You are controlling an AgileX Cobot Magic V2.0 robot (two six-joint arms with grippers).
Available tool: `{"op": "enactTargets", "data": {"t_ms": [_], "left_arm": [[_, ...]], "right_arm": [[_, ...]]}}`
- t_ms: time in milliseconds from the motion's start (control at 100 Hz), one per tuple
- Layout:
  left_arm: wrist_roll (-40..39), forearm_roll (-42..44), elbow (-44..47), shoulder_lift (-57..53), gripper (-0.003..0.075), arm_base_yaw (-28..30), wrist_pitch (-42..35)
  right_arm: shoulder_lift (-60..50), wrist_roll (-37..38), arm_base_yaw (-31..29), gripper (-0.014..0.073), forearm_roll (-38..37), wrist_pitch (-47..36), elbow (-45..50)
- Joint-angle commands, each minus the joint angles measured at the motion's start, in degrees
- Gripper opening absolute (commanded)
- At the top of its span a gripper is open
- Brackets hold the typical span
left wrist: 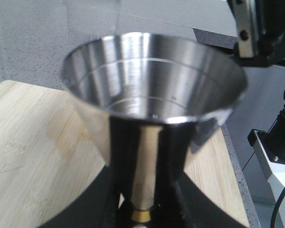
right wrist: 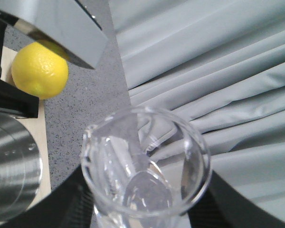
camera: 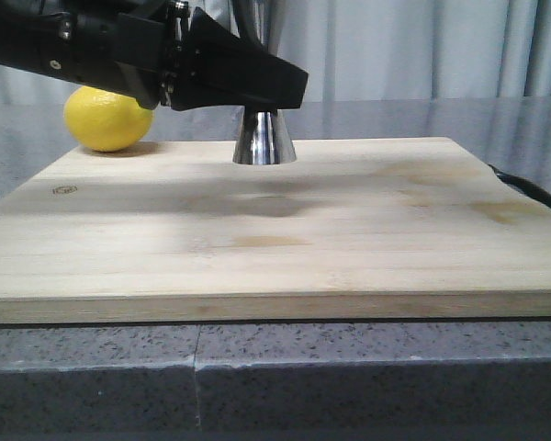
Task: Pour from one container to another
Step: 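Tilt the beaker with the right gripper, pouring liquid into the jigger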
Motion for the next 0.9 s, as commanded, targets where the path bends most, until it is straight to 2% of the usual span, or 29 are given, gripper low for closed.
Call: {"op": "enactTargets", "data": {"t_ms": [0,890], "left_arm": [[-0.4,-3.9,-1.7,-2.4,-0.0019,-0.4,3.6],[-0.4,-3.9,-1.7,-2.4,-0.0019,-0.4,2.7]], "right_arm": [[-1.4,-0.2,-0.1,0.0108,-1.2,-3.5,-2.2],[-1.4,-0.2,-0.1,0.0108,-9.4,-3.1,-2.2]]}}
